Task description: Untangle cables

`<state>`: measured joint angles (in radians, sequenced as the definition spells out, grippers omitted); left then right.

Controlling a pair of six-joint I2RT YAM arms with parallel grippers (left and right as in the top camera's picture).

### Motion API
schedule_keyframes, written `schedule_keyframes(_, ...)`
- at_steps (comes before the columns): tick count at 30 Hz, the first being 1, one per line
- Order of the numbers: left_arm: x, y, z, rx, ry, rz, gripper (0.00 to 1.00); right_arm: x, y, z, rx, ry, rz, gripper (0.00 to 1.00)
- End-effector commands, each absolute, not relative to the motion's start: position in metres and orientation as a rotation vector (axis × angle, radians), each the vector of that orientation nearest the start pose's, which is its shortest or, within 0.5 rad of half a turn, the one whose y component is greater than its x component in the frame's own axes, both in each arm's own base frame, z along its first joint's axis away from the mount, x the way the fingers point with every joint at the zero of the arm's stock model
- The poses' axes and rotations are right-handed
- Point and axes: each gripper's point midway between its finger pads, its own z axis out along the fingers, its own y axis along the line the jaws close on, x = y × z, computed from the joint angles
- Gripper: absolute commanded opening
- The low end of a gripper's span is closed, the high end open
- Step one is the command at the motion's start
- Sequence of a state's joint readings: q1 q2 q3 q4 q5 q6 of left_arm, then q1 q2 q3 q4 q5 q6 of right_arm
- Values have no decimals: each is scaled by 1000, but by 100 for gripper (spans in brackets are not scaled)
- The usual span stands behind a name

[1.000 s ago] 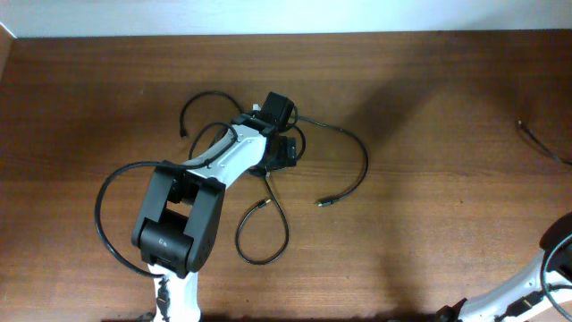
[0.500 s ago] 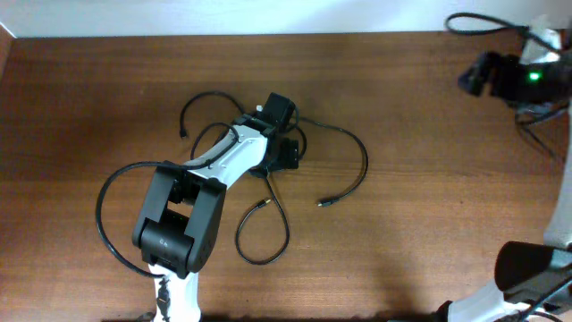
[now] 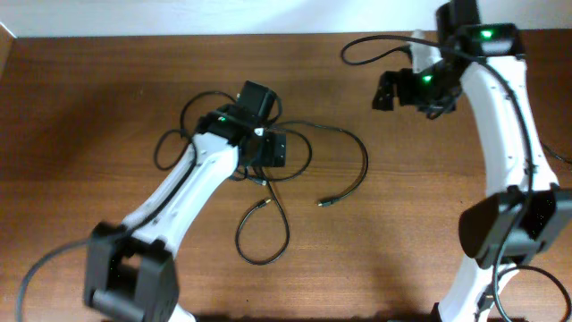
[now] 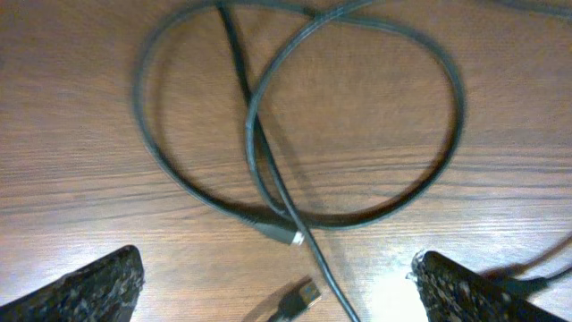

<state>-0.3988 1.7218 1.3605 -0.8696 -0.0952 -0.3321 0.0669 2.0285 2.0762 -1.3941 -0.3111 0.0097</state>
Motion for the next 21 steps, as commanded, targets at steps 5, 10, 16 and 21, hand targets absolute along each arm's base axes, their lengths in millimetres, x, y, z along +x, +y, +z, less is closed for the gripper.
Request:
schedule_keyframes(5,359,-101,176,18,2627,121,99,426,115,124,-265,3048,403,99)
schedule_keyframes(10,357,-99,174,19,2636,134,99,423,110,99,-271,3115,334,100)
schedule_keyframes(16,349,-116,168,311,2692,-53,99,397,105,40,-268,3211,313,100)
schedule_keyframes(21,354,-98,167,303,2699,-52,99,387,120,13,-317,3207,329,99)
